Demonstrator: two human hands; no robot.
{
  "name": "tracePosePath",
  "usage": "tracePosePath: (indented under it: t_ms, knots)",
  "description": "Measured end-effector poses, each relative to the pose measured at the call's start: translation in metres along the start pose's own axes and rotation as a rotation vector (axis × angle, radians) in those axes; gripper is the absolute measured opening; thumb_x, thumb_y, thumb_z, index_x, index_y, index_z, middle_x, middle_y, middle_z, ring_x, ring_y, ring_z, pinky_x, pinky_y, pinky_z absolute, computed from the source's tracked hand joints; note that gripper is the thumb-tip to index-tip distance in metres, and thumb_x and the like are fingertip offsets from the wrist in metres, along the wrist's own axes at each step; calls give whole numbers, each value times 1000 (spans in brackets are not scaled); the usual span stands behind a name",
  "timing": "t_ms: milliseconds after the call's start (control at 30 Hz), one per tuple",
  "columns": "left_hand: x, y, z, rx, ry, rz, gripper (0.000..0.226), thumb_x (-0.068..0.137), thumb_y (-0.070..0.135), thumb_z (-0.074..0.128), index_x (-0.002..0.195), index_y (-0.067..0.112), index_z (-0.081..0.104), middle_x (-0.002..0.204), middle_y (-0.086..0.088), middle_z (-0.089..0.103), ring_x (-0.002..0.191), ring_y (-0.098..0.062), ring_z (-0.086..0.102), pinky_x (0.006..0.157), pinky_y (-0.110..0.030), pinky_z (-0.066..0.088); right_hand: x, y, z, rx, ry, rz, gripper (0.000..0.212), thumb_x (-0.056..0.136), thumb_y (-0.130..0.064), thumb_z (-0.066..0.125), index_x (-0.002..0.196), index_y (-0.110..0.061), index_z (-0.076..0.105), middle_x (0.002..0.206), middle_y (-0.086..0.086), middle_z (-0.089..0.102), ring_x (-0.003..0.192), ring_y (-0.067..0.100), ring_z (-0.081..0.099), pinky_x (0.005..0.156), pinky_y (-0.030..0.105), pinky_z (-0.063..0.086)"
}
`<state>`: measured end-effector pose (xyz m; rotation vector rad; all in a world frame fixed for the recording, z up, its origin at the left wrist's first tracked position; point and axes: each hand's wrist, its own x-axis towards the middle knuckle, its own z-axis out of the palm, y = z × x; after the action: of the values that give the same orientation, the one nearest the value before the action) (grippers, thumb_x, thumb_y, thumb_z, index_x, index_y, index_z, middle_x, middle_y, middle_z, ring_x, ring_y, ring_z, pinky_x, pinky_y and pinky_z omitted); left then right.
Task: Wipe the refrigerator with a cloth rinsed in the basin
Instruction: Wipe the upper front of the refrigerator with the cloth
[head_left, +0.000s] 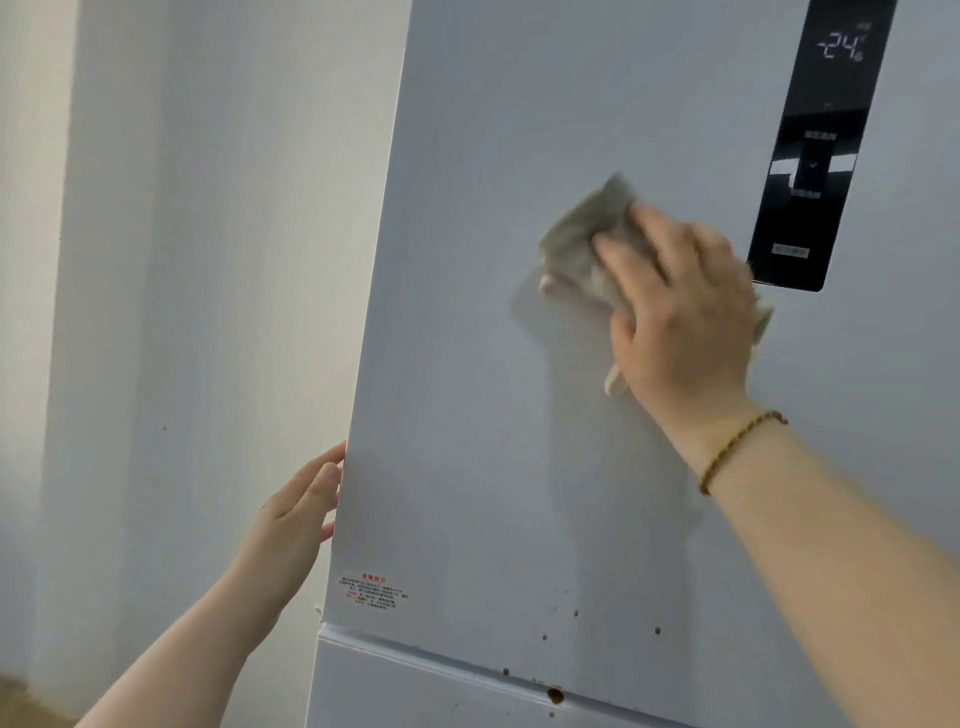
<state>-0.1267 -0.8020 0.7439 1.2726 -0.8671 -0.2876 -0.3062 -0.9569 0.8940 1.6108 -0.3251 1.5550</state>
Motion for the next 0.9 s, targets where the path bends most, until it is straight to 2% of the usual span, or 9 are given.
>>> tracePosePath:
  t_ms: [67, 133, 367, 467, 567, 633, 733, 833, 900]
  knots:
    - [0, -1, -1, -13, -6, 1, 34, 99, 26, 26, 120, 34, 50, 111, 10, 62, 104, -5, 55, 75, -20, 42, 14, -12, 6, -38, 13, 144, 39, 73, -5, 50, 109, -12, 63, 120, 15, 61, 105, 31, 47, 84, 40, 36]
    - [0, 0, 0, -16, -8, -3, 33, 99, 27, 25, 119, 35, 50, 112, 10, 61, 106, -9, 56, 75, -19, 42, 12, -34, 11, -57, 3, 181, 41, 71, -5, 57, 111, -11, 64, 120, 17, 61, 104, 35, 54, 85, 38, 30]
    - [0, 2, 0, -72, 10, -15, 29, 97, 33, 26, 107, 36, 53, 106, 13, 60, 99, -7, 56, 80, -26, 44, -69, -125, 8, 189, -148, -178, 39, 80, -13, 41, 107, -14, 68, 120, 10, 64, 106, 28, 41, 82, 37, 31]
    - [-1, 2, 1, -102, 24, -17, 31, 98, 31, 23, 110, 30, 52, 100, 16, 59, 92, -5, 56, 72, -21, 46, -106, -146, 0, 247, -222, -226, 43, 89, -8, 29, 107, -18, 67, 119, 5, 65, 107, 27, 42, 85, 36, 32]
    - [-2, 4, -1, -84, 3, -22, 30, 98, 32, 23, 107, 33, 51, 100, 16, 59, 91, -2, 56, 64, -14, 48, -146, -160, -5, 252, -308, -300, 47, 96, -8, 10, 109, -18, 54, 118, -1, 66, 109, 26, 43, 89, 34, 33]
    - [-2, 3, -1, -67, -5, -28, 27, 98, 30, 25, 111, 33, 49, 105, 15, 58, 100, -8, 56, 74, -20, 45, -173, -167, -10, 252, -345, -344, 45, 96, -8, 12, 107, -20, 53, 115, -3, 67, 108, 24, 45, 90, 32, 34]
    - [-4, 1, 1, -73, 16, -50, 27, 97, 21, 32, 121, 31, 41, 105, 14, 58, 107, -13, 51, 83, -25, 39, -194, -168, -18, 218, -377, -437, 57, 95, -8, 15, 99, -28, 68, 114, -6, 67, 106, 23, 45, 88, 32, 35]
    - [-7, 3, 3, -50, 9, -46, 40, 96, 19, 37, 134, 29, 33, 103, 19, 54, 108, -12, 49, 84, -26, 37, -183, -145, -21, 270, -325, -528, 38, 92, -8, 31, 96, -24, 65, 113, -4, 68, 98, 23, 44, 81, 32, 34]
    - [-8, 4, 3, -15, -6, -48, 42, 96, 18, 37, 136, 29, 31, 106, 20, 53, 109, -13, 48, 89, -30, 35, -162, -117, -23, 305, -264, -457, 33, 94, -7, 29, 99, -19, 59, 113, 0, 68, 95, 24, 45, 77, 33, 34]
